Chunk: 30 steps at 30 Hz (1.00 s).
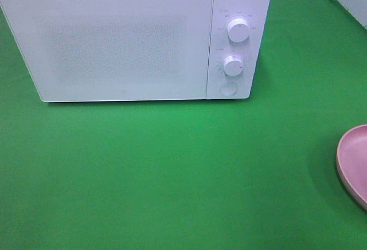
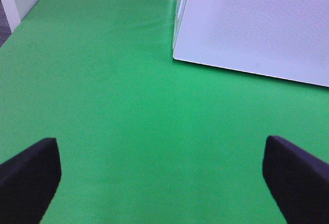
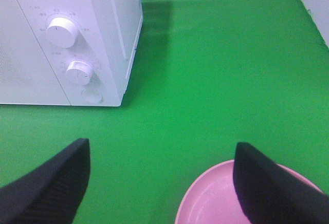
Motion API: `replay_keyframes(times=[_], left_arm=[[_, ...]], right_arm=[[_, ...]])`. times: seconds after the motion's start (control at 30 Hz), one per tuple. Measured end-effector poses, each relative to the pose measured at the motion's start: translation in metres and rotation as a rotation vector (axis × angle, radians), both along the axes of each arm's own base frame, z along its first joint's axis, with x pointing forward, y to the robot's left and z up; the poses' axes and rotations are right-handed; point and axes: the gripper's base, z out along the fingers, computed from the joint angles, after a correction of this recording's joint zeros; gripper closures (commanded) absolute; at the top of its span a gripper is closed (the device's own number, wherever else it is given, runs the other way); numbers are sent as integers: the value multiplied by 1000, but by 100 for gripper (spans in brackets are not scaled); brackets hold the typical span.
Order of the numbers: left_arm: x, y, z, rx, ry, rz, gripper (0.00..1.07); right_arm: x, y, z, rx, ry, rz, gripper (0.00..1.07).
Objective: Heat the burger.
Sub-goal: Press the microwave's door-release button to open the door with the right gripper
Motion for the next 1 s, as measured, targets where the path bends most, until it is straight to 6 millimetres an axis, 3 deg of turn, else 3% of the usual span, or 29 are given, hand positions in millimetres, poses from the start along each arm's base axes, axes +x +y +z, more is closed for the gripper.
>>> replay_keyframes(times=[0.2,0.33,0.47,0.67,1.0], left_arm=[[0,0,0,0,0,0,7],[0,0,0,0,0,0,7],[0,0,0,0,1,0,7],[0,0,0,0,1,0,7],[0,0,0,0,1,0,7]], right_arm=[[20,3,-8,2,-12,9,33],[31,5,-26,9,-52,20,33],[45,9,-47,33,-164,39,35],[56,12,-54,56,-273,50,37],[81,21,-81,66,-221,75,37]])
